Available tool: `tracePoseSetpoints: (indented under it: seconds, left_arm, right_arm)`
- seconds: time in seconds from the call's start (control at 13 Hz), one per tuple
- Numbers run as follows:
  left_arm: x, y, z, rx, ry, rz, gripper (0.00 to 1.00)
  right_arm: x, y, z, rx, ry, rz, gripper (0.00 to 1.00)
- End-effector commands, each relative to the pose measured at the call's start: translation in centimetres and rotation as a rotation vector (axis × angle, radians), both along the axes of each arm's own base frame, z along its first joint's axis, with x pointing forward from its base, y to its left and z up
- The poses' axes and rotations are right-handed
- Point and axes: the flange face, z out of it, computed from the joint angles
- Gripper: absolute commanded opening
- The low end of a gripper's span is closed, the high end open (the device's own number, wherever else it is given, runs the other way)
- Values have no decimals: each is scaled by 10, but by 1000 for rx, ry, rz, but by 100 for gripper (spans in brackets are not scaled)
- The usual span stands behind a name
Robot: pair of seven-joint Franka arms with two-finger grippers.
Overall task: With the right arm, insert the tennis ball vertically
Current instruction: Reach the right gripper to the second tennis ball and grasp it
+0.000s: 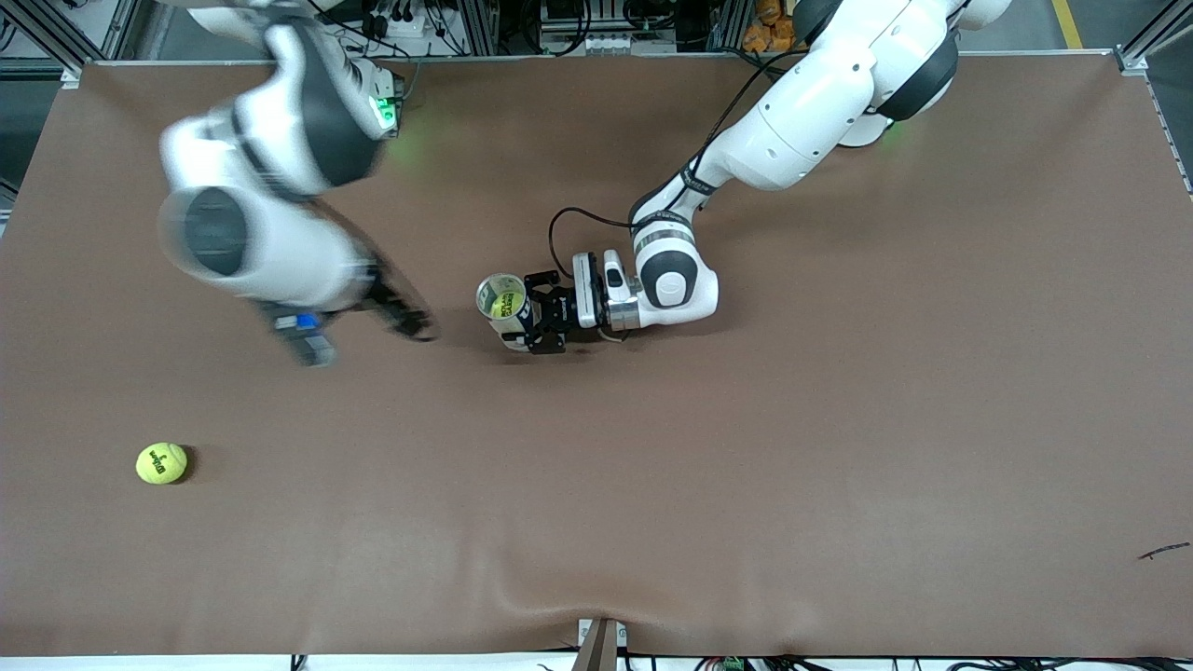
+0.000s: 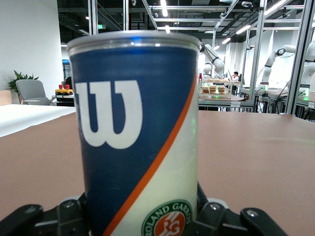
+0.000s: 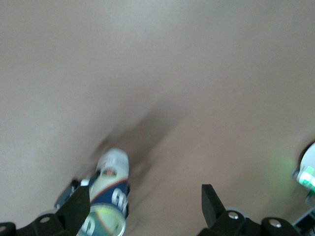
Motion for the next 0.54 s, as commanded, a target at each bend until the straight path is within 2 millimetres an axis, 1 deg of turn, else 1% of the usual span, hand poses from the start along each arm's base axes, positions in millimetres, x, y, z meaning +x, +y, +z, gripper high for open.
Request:
tracePoseSetpoints:
  seconds: [0.0,0.08,0.15,0.23,0.31,0.38,0.46]
  left_arm:
    - [-1,2,-12,-1,-148,16,73]
    - [-1,2,-11,0,-152,17,73]
    - [-2,1,-11,-1,-152,15,74]
    - [-1,2,-11,-1,-152,19,76]
    - [-1,1,-11,-1,-152,18,76]
    - [-2,2,-12,0,-152,17,75]
    - [-1,2,-12,0,-152,19,75]
  right_arm:
    - [22,-127,7,23,-23,67,100]
    - [26,-170,1,1,-29,127,100]
    - [33,-200,-20,-33,-11,216,100]
    - [41,-223,-35,-58,-16,262,100]
    - [50,-238,-47,-66,-39,280,100]
    - [60,-251,-64,-70,-66,319,100]
    - [70,-274,-89,-66,-94,368,100]
